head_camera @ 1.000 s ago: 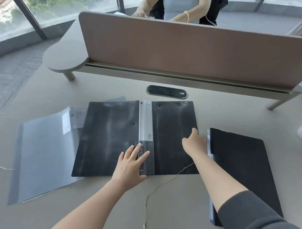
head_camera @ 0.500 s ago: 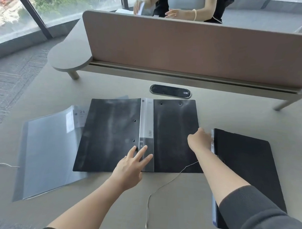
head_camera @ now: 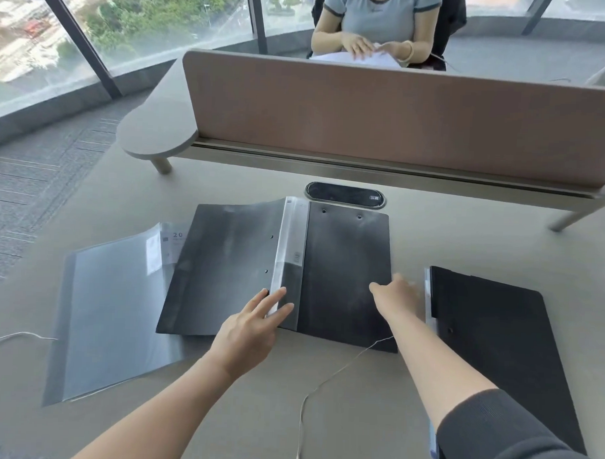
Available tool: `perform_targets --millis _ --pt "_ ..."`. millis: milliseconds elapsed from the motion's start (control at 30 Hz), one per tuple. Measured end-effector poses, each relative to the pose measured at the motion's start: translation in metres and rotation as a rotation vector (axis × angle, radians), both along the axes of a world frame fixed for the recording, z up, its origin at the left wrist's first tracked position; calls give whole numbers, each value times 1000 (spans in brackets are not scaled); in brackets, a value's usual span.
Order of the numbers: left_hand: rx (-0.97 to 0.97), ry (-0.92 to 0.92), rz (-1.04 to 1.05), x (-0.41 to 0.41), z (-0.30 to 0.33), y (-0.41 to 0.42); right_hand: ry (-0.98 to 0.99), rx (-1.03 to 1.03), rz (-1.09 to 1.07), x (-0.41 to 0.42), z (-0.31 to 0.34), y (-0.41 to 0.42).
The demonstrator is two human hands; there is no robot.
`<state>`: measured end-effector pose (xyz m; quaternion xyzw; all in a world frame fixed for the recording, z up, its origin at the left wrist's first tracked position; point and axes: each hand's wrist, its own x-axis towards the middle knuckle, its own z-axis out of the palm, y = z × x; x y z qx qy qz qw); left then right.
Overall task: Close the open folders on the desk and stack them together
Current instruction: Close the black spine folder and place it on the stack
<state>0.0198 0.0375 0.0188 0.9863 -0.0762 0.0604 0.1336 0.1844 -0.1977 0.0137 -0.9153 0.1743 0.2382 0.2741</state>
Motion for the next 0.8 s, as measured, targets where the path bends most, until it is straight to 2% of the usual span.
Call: perform_targets --millis 233,333,533,667,800 --pt "-85 -120 87 4 29 14 -37 323 -245 -7 8 3" --pt "-121 -143 177 2 36 21 -80 390 -328 -8 13 -1" --pt "-75 4 248 -7 42 38 -114 494 -428 -14 19 -9" --pt "-344 209 221 -8 56 41 -135 566 -453 -18 23 -10" --pt "-677 217 427 12 76 38 -134 632 -465 -20 28 -9"
